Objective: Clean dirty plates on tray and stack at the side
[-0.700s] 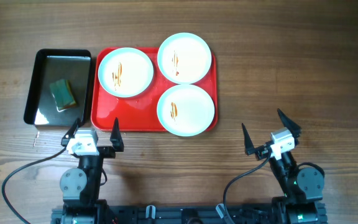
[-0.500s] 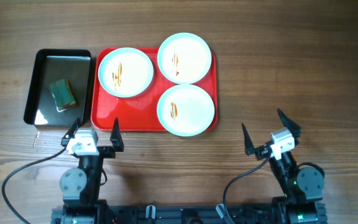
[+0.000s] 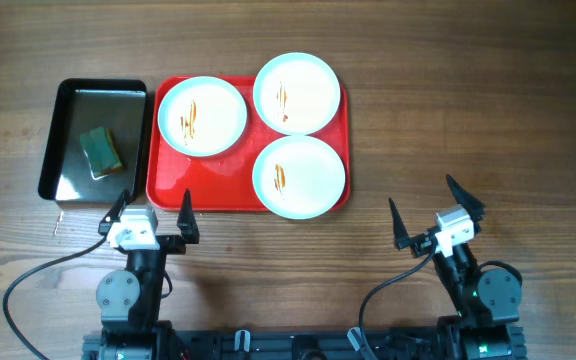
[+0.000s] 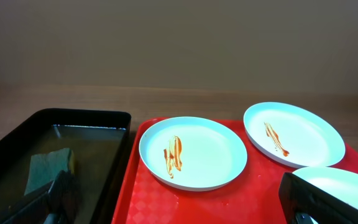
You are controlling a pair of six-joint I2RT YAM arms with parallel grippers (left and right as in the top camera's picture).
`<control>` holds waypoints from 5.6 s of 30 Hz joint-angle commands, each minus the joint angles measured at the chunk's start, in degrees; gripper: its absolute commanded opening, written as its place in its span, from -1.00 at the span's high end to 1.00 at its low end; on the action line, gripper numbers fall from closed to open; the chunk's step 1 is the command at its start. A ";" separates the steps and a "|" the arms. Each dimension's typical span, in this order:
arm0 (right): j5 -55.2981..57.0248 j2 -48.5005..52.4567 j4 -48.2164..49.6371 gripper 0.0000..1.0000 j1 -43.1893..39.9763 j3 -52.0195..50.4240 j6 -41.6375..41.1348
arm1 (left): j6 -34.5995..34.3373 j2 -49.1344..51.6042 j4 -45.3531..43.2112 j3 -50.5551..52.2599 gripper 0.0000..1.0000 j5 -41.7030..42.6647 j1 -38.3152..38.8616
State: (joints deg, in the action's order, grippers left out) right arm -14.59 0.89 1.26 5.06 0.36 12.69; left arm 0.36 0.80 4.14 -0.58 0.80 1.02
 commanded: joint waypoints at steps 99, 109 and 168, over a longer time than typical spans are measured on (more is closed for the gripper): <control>-18.86 66.18 -4.52 -0.99 -0.09 57.92 -6.82 | -8.66 56.76 25.38 -55.63 -1.00 8.00 -0.17; -22.34 85.94 -26.88 -0.99 -0.09 79.21 -8.28 | -11.08 74.79 34.64 -70.36 -1.00 13.84 -0.17; 12.31 143.16 -33.00 0.77 32.98 114.49 -41.79 | -21.81 86.44 42.80 -70.25 -1.00 -6.71 -11.04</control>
State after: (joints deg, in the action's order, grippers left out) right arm -1.45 141.34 -31.44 37.80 114.04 -28.36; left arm -20.56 86.70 47.13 -70.72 -4.67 -9.30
